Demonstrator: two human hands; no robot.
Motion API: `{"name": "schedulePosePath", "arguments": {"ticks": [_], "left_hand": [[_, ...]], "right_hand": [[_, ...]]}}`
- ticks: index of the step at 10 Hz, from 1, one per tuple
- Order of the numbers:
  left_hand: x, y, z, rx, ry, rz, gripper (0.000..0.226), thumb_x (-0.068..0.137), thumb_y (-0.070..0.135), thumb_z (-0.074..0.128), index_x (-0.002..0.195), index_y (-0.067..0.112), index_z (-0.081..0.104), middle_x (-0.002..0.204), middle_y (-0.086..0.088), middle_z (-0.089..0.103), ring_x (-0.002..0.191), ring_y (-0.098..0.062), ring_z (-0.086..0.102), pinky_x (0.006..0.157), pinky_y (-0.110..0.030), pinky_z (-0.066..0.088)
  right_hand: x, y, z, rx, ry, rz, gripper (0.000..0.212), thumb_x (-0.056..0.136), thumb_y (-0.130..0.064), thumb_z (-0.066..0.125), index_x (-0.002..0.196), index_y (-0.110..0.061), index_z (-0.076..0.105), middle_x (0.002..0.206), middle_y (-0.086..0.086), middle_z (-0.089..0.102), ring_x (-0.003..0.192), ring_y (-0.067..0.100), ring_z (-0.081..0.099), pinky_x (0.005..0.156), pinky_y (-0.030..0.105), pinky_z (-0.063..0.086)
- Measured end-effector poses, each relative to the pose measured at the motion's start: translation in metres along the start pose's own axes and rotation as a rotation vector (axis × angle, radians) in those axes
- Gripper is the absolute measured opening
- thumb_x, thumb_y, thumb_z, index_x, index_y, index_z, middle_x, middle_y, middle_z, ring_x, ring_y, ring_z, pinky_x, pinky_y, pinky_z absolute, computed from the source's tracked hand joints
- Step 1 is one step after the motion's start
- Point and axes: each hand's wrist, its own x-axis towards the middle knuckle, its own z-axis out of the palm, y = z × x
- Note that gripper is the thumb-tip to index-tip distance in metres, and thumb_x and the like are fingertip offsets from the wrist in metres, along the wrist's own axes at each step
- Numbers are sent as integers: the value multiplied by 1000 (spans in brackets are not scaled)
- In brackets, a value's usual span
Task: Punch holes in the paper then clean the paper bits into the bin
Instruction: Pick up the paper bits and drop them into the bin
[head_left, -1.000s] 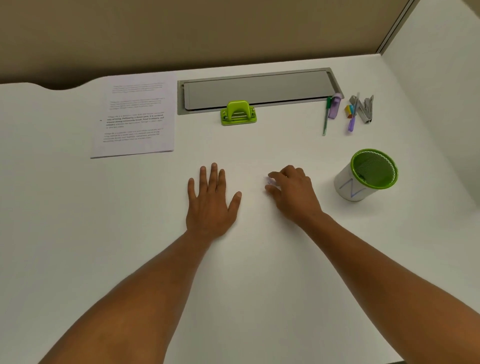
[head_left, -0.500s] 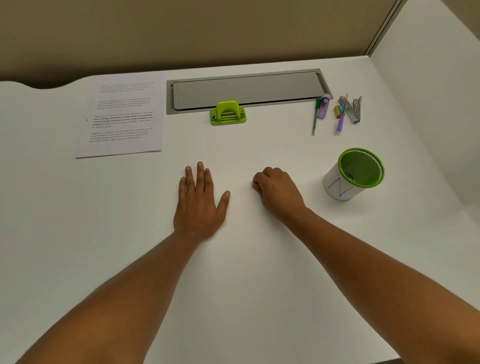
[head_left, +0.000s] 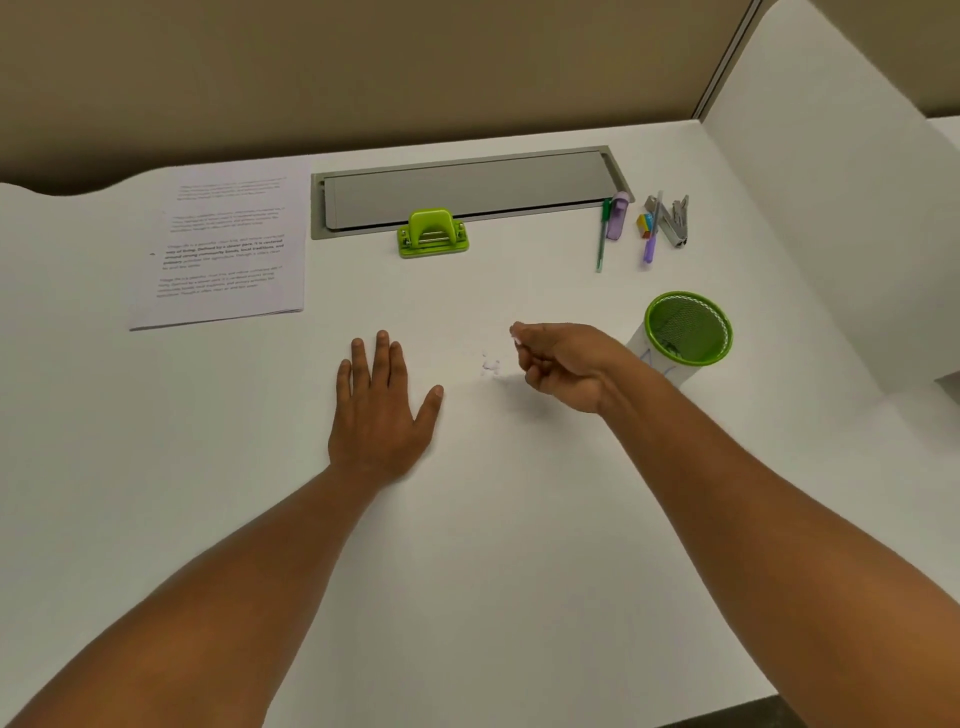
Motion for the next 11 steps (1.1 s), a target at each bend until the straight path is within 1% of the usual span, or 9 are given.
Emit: {"name": "schedulePosePath", "arguments": {"ticks": [2, 3, 4, 5, 6, 7, 8, 10, 11], "left_hand": [[0, 0, 2, 15, 12, 4, 83, 96, 64, 13, 156, 6, 16, 166, -10, 6, 152, -34, 1, 124, -49, 7], [-1, 0, 3, 14, 22, 14, 83, 97, 63, 16, 155, 4, 20, 165, -12, 10, 152, -37, 5, 123, -50, 9], [-1, 0, 3, 3, 13, 7, 84, 96, 64, 16, 155, 5, 19, 165, -11, 9, 152, -36, 4, 123, -49, 9], [0, 0, 3, 13, -2, 3, 85, 95, 66, 12, 156, 6, 16, 166, -10, 7, 152, -35, 3, 123, -49, 8], [1, 0, 4, 10, 7, 6, 86, 95, 66, 12, 156, 5, 17, 166, -10, 8, 152, -36, 5, 123, -49, 9], [0, 1, 3, 5, 14, 4, 86, 94, 66, 12, 155, 5, 19, 165, -11, 10, 152, -36, 6, 123, -49, 10], [0, 1, 2, 0, 6, -1, 87, 94, 66, 11, 156, 5, 17, 166, -10, 8, 152, -35, 3, 123, -49, 8], [1, 1, 3, -3, -1, -7, 86, 94, 66, 10, 156, 6, 16, 166, -9, 6, 152, -34, 1, 123, -48, 7], [1, 1, 2, -1, 3, -8, 86, 94, 66, 10, 156, 7, 16, 166, -9, 6, 152, -34, 1, 123, -48, 7]], "right_hand": [[-50, -40, -31, 172, -55, -72, 7, 92, -13, 63, 88, -9, 66, 69, 0, 60, 62, 9, 54, 56, 17, 47], [-68, -60, -54, 120, 26, -150, 7, 91, -13, 63, 86, -9, 66, 70, 0, 60, 61, 9, 55, 56, 17, 48], [-78, -76, -82, -134, 230, -292, 6, 91, -12, 64, 87, -12, 68, 76, -1, 64, 68, 7, 58, 58, 16, 49], [-66, -71, -103, -646, 504, -427, 8, 90, -17, 66, 83, -17, 71, 82, 1, 64, 73, 11, 56, 56, 20, 44], [-53, -59, -114, -1186, 599, -526, 12, 92, -16, 59, 96, -14, 71, 96, 4, 64, 85, 18, 52, 64, 26, 39], [-47, -50, -122, -1508, 579, -555, 19, 93, -10, 54, 103, -10, 69, 96, 8, 63, 85, 23, 49, 69, 28, 34], [-48, -49, -123, -1477, 666, -705, 17, 91, -11, 58, 99, -12, 73, 88, 4, 54, 85, 24, 53, 68, 27, 32], [-51, -48, -114, -1491, 672, -745, 20, 92, -14, 54, 104, -12, 71, 100, 9, 70, 89, 25, 60, 69, 27, 36], [-51, -48, -112, -1502, 680, -728, 21, 91, -13, 52, 104, -12, 69, 99, 10, 68, 81, 20, 49, 68, 27, 35]]}}
